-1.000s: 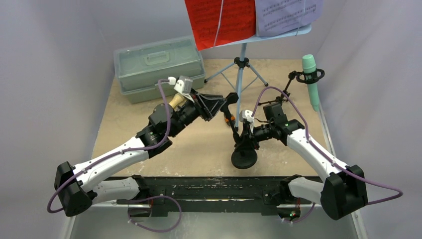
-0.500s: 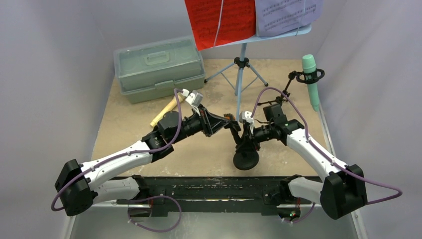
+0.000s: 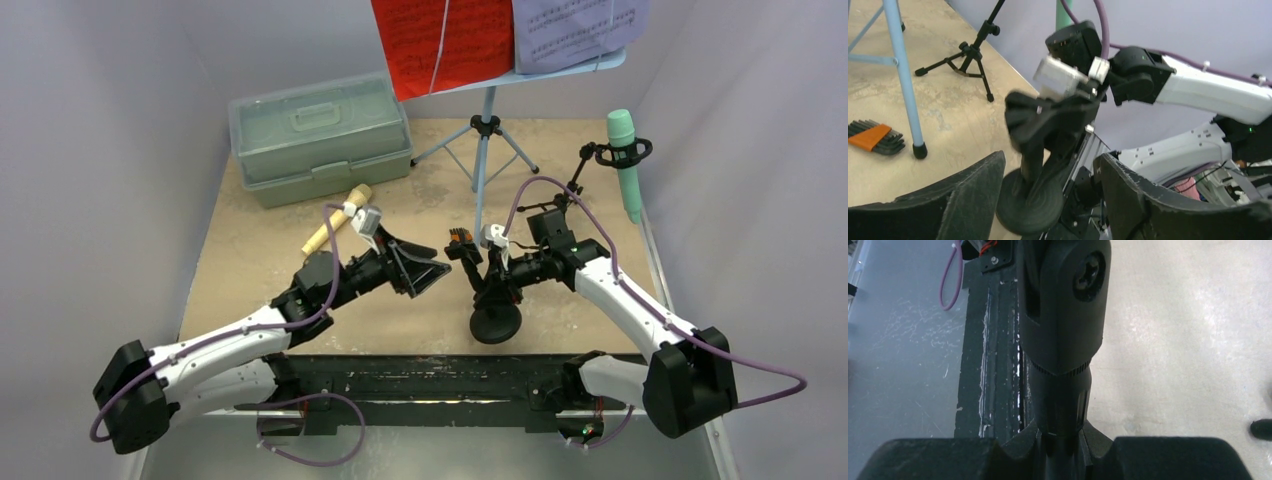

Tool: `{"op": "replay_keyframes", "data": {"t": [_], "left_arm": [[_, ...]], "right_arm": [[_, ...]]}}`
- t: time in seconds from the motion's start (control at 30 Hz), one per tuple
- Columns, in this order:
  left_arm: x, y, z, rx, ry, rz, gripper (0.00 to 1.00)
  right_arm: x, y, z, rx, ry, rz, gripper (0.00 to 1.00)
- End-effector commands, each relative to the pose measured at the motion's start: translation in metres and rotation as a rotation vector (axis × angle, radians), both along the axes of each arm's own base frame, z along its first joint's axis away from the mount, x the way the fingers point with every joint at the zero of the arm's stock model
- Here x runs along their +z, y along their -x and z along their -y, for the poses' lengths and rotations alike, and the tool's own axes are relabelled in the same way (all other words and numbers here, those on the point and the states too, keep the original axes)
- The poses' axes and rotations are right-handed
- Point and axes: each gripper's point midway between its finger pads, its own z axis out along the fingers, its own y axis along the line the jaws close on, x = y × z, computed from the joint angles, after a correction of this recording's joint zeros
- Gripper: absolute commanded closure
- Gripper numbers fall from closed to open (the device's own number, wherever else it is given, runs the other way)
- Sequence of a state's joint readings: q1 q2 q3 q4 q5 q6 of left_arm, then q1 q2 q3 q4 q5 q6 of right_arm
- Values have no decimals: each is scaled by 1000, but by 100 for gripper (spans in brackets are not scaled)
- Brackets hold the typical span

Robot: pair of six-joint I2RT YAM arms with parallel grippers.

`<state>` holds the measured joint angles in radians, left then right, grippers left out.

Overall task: Pack up the instrument practice props
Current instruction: Close the microphone stand.

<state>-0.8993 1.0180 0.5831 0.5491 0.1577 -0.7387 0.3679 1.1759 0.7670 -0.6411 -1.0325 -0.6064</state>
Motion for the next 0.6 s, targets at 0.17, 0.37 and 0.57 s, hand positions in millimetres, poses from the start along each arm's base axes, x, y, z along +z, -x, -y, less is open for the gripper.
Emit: {"op": "replay_keyframes", "data": {"t": [0.17,0.37,0.57], "left_arm": [[-42,32,-42,16,78,14,20],[-57,41,-45,-17,157,27,8],[-63,51,-20,-69,129,91,7]], "right_arm": [[36,-8,-14,53,-129,103,100],[36,-7,-14,59,-132,99,100],[36,-6,-14,64,-137,96,100]]}}
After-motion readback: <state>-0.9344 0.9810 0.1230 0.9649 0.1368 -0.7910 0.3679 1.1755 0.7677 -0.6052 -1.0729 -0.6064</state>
